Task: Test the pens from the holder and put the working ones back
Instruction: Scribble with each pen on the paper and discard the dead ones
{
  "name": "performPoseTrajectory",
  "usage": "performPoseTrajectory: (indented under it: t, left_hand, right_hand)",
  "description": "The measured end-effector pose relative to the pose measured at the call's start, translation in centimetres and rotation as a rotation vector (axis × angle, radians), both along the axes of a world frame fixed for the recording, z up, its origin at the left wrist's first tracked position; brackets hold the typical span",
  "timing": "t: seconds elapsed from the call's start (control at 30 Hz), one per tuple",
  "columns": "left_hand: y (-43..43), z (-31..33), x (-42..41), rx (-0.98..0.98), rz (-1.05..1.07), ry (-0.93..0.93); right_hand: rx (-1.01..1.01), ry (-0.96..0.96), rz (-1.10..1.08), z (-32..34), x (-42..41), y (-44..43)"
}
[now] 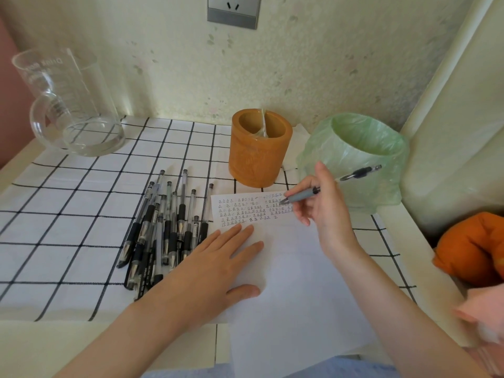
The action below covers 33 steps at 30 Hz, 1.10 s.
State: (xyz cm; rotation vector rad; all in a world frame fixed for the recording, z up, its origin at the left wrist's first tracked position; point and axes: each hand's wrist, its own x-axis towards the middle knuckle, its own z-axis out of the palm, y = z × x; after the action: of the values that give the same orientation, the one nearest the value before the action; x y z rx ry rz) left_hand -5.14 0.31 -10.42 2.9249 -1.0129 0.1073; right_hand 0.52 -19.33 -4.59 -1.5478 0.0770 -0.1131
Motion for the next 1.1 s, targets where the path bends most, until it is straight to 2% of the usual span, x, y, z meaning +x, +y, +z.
performPoseTrajectory:
  t: [0.07,0.2,0.27,0.37,0.57,0.73,0.93,1.03,1.1]
  left_hand:
    - [-0.1,0.0,-0.1,0.015,0.013,-0.028]
    - [-0.1,0.1,-0.1,0.021,0.021,-0.030]
    - [-0.1,0.2,0.0,0.029,0.022,-0.034]
    - [-0.1,0.2,0.0,0.035,0.027,-0.042]
    - [-0.2,0.4,0.1,0.075,0.035,-0.038]
    - [-0.2,0.5,0.0,0.093,0.044,-0.022]
    - [-0.2,0.9,-0.1,0.093,0.049,0.040]
    - [-0.2,1.1,-0.1,0.110,0.048,0.065]
    - [-0.2,1.2,-0.1,0.116,0.053,0.075]
  right_hand:
    - [0.040,-0.002,0.071,0.6,-0.2,0.2]
    - [0.242,-0.024,0.233,1.7,-1.0,0.5]
    - [0.258,-0.017,0.288,2.3,-1.3,0.4]
    - [0.344,0.106,0.363,3.0,-1.3,0.5]
    - [0.547,0.102,0.381,2.4,-0.7,0.2]
    - [0.653,0.254,0.331,2.6,-0.4,-0.4]
    - [0.626,0.303,0.219,2.7,-0.2,-0.8]
    - [0.611,0.289,0.221,2.8,-0.2,-0.6]
    - [0.521,0.268,0.268,3.1,-0.3,-0.3]
